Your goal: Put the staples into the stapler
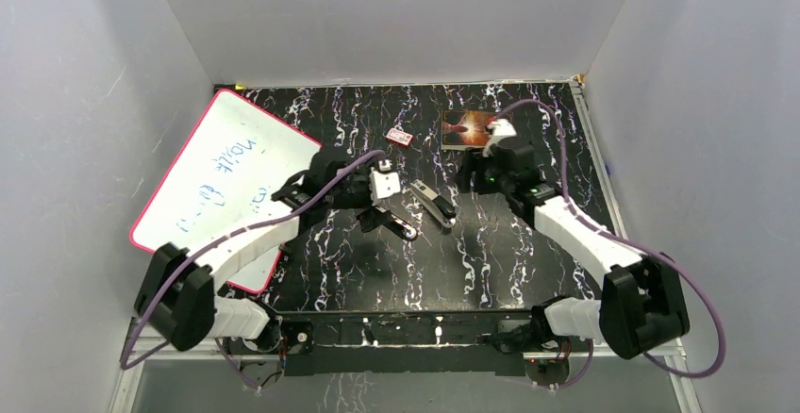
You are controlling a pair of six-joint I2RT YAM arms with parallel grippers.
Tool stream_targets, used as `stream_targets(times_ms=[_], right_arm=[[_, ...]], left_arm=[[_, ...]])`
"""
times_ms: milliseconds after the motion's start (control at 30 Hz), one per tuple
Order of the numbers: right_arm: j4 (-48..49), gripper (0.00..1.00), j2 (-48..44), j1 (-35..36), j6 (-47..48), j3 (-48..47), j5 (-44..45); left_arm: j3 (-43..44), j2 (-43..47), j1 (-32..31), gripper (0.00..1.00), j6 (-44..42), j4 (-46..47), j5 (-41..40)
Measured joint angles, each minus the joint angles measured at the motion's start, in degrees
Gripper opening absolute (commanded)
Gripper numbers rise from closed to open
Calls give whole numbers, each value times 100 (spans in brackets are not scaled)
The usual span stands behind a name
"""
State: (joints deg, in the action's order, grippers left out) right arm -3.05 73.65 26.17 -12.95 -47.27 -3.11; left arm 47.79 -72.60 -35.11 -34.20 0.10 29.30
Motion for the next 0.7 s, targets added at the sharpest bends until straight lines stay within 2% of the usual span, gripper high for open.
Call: stream_targets(times_ms=[33,267,467,700], right_arm=[[127,69,-151,-208,-420,269,15],[356,68,-520,-1266,-1665,1193,-402],[382,68,-616,-1338,-2013,1410,-846],[345,68,-885,-1373,-2050,1451,-925]], left_arm=[[116,-251,-24,88,-334,-4,269],[1300,-1860,-186,85,-1775,-236,1174],[2339,-3095,-525,82,-2625,-651,1414],[3082,-4046,-778,70,-3106,-1196,1506]])
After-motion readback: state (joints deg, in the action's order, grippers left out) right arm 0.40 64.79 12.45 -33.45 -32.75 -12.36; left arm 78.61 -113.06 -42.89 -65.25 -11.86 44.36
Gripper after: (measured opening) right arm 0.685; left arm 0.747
